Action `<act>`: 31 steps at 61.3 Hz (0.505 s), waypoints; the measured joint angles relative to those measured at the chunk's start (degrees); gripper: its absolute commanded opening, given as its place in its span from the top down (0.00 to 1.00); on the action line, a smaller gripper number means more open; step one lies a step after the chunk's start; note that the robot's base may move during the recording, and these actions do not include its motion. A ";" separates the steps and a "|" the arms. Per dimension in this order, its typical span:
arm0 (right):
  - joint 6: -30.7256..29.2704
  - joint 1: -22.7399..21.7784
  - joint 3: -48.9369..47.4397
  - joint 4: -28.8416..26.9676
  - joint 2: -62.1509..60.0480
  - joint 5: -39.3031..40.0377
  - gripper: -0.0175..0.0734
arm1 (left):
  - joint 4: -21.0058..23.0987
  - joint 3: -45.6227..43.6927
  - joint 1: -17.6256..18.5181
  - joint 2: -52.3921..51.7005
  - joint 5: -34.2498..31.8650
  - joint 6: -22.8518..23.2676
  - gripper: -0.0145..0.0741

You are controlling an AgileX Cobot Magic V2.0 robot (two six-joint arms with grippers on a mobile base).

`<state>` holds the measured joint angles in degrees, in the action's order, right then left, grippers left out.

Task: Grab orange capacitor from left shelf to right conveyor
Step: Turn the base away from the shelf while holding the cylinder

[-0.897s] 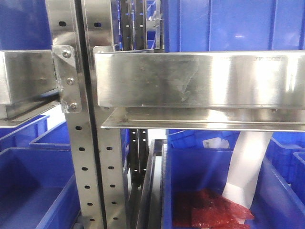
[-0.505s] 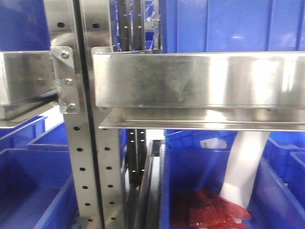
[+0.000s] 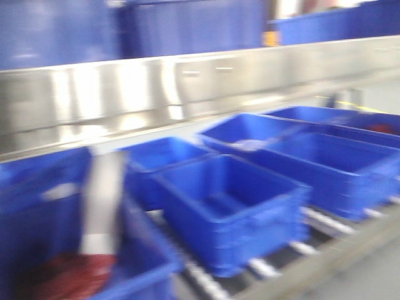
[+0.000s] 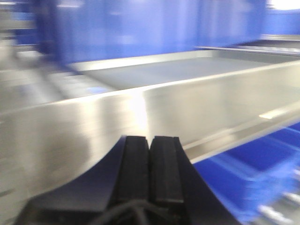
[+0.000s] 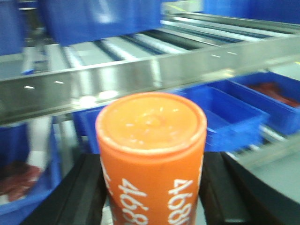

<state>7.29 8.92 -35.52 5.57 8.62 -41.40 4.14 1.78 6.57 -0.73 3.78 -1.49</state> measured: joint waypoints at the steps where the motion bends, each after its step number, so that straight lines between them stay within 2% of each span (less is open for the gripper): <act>1: 0.00 0.00 0.00 0.00 0.00 0.00 0.75 | 0.00 0.00 0.00 0.00 0.00 0.00 0.98; 31: 0.00 0.00 0.00 0.00 0.00 0.00 0.75 | 0.00 0.00 0.00 0.00 0.00 0.00 0.98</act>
<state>7.29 8.92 -35.52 5.57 8.62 -41.40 4.14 1.78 6.57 -0.73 3.78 -1.49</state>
